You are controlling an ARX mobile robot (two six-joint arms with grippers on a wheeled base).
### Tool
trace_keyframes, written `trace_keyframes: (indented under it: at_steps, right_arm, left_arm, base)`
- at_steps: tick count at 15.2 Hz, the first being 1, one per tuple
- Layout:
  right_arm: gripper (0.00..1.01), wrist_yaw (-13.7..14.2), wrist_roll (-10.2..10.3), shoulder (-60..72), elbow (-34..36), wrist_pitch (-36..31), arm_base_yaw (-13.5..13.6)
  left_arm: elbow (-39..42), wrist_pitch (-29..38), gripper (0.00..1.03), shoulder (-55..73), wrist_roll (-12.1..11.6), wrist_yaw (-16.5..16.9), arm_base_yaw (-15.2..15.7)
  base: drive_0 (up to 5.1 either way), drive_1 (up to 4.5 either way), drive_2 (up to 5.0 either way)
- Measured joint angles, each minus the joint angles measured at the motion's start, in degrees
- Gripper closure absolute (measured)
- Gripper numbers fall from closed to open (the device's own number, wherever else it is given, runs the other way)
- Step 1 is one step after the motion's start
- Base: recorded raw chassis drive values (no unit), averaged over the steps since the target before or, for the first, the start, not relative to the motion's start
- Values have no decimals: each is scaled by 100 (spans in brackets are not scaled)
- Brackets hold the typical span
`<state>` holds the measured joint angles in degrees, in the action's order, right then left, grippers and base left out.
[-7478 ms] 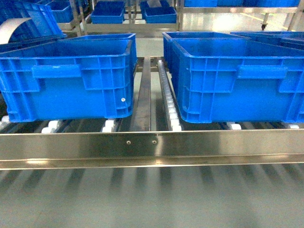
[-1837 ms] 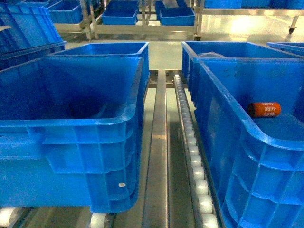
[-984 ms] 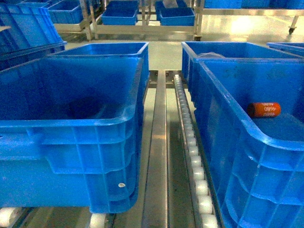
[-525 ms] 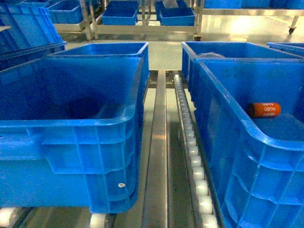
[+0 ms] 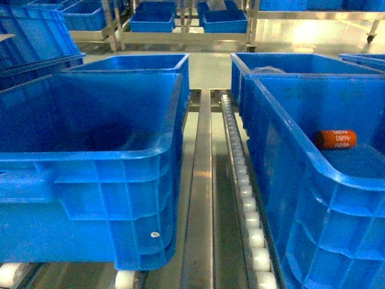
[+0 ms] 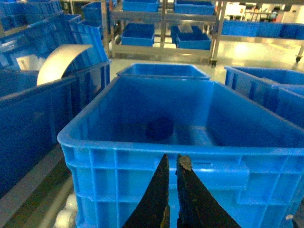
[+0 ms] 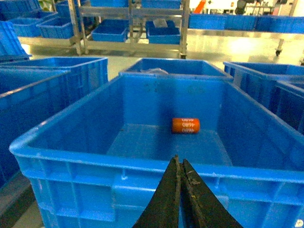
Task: Sort blue parts and orange caps into right shelf containers
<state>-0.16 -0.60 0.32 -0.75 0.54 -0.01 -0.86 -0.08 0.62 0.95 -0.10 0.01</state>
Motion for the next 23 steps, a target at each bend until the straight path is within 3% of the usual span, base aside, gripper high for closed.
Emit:
trace_keyframes:
  at_steps: [4, 5, 12, 13, 23]
  right_arm:
    - [98, 15, 7, 0, 0, -42, 0]
    - [87, 15, 9, 0, 0, -28, 0]
    - [1, 15, 13, 0, 0, -31, 0]
    - [4, 15, 15, 0, 0, -31, 0]
    - [3, 15, 13, 0, 0, -31, 0]
  left_arm:
    - [20, -13, 101, 0, -11, 7, -2]
    - [22, -15, 95, 0, -9, 4, 0]
    - [22, -15, 8, 0, -11, 7, 0]
    - [22, -15, 4, 0, -20, 7, 0]
    - [22, -15, 5, 0, -17, 7, 0]
  base:
    - [0, 0, 0]
    - [0, 0, 0]
    - [0, 0, 0]
    - [0, 0, 0]
    - [0, 0, 0]
